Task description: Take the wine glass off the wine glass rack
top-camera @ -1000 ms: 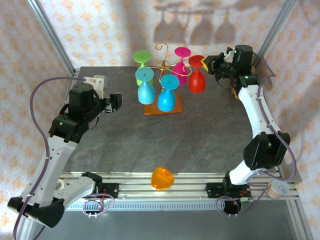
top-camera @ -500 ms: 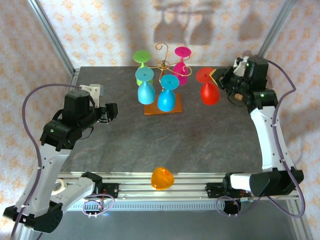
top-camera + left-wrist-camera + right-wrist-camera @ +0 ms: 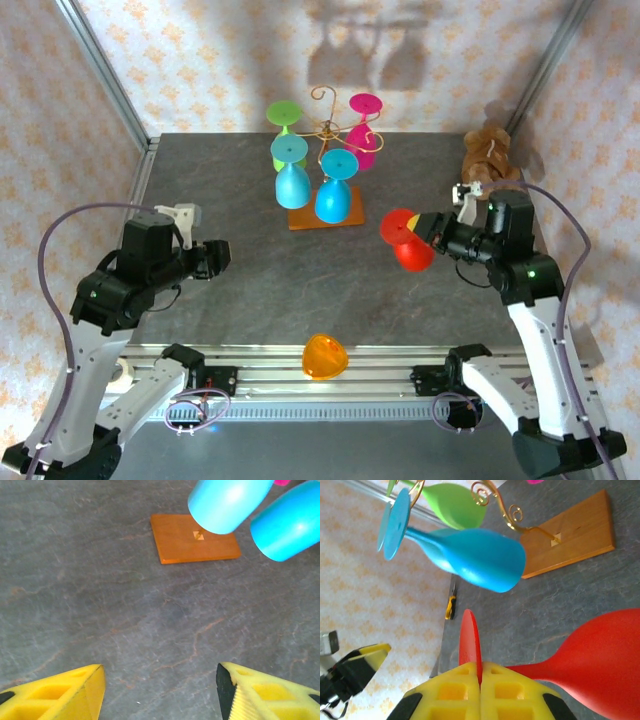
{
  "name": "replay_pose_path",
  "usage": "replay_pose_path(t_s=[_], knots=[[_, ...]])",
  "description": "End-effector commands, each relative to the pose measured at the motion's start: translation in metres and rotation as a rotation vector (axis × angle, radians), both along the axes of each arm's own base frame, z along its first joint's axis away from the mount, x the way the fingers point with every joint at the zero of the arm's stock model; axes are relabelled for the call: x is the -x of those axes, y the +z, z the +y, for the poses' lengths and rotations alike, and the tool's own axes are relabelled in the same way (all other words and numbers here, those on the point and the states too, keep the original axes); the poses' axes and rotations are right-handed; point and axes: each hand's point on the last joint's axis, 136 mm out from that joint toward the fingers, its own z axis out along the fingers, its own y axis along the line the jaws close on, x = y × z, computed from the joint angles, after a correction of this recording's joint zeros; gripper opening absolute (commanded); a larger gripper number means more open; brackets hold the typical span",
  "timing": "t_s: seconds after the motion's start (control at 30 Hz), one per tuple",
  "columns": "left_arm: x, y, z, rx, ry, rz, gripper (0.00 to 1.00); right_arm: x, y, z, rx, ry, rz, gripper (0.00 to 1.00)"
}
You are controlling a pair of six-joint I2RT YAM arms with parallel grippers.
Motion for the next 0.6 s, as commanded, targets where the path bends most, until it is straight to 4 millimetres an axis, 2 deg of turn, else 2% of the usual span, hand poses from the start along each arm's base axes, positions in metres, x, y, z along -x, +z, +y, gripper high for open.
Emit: replay_pose_path(t_s=[0.0, 0.1, 0.3, 0.57], knots=[[0.009, -0.006, -0.012, 0.101, -0.002, 0.027, 0.62, 0.019, 0.004, 0.009, -0.014, 0.081, -0.035, 0.0], [0.02, -0.013, -0.012, 0.102, 0.007, 0.06, 0.62, 0.026, 0.0, 0.011, -0.004, 0.105, -0.042, 0.0], [0.034, -0.013, -0.015, 0.121, 0.003, 0.09, 0.62, 0.032, -0.015, 0.029, 0.033, 0.151, -0.061, 0.0], [0.019, -0.01, -0.031, 0.185, -0.016, 0.083, 0.63, 0.036, -0.019, 0.062, 0.168, 0.222, -0.153, 0.0]])
